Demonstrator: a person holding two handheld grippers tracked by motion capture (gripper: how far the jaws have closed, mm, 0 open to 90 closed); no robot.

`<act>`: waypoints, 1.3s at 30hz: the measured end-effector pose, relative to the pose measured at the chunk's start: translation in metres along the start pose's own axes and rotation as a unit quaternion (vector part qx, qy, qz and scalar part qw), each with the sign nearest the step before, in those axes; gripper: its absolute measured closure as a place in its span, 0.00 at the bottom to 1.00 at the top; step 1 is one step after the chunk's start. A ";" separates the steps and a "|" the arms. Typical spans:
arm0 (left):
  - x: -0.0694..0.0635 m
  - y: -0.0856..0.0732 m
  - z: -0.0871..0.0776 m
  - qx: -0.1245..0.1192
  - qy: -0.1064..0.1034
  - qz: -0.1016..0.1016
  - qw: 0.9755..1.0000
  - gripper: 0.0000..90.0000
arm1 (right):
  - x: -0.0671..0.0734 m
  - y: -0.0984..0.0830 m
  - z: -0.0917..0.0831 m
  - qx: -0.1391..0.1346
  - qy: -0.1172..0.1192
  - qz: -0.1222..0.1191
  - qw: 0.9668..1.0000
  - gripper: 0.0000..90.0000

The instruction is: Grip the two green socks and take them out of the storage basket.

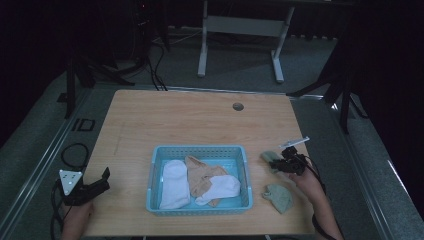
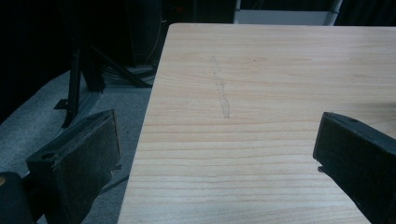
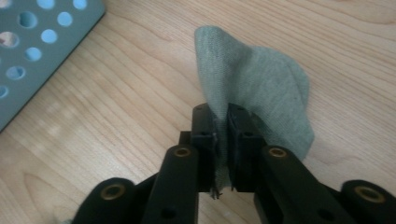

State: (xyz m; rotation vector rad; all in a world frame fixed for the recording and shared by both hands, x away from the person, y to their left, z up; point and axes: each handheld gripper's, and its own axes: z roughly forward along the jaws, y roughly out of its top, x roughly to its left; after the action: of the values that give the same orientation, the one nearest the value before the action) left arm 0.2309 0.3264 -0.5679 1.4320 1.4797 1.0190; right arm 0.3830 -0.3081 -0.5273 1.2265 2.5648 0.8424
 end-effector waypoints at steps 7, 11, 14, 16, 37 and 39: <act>0.000 0.000 0.000 0.000 0.000 0.001 1.000 0.00 | 0.001 0.003 -0.020 -0.036 -0.011 0.000 0.999 0.58; 0.000 0.000 0.000 0.000 0.000 0.001 1.000 0.00 | -0.001 -0.003 -0.033 -0.048 -0.027 0.004 0.998 0.52; 0.000 0.000 0.000 0.000 0.000 0.000 1.000 0.00 | -0.004 -0.008 -0.038 -0.054 -0.033 0.009 0.998 0.46; 0.000 0.000 0.000 0.000 0.000 0.000 1.000 0.00 | -0.011 -0.018 -0.045 -0.062 -0.047 0.031 0.996 0.44; 0.000 0.000 0.000 0.000 0.001 0.001 1.000 0.00 | -0.027 -0.072 -0.048 -0.110 -0.088 0.110 0.984 0.13; 0.000 0.000 0.000 0.000 0.001 0.000 1.000 0.00 | -0.027 -0.077 -0.048 -0.117 -0.091 0.114 0.982 0.13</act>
State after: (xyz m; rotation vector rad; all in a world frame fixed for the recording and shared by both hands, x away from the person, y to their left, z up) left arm 0.2309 0.3263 -0.5679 1.4323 1.4806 1.0201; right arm 0.3310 -0.3873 -0.5331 1.4633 2.1415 0.9925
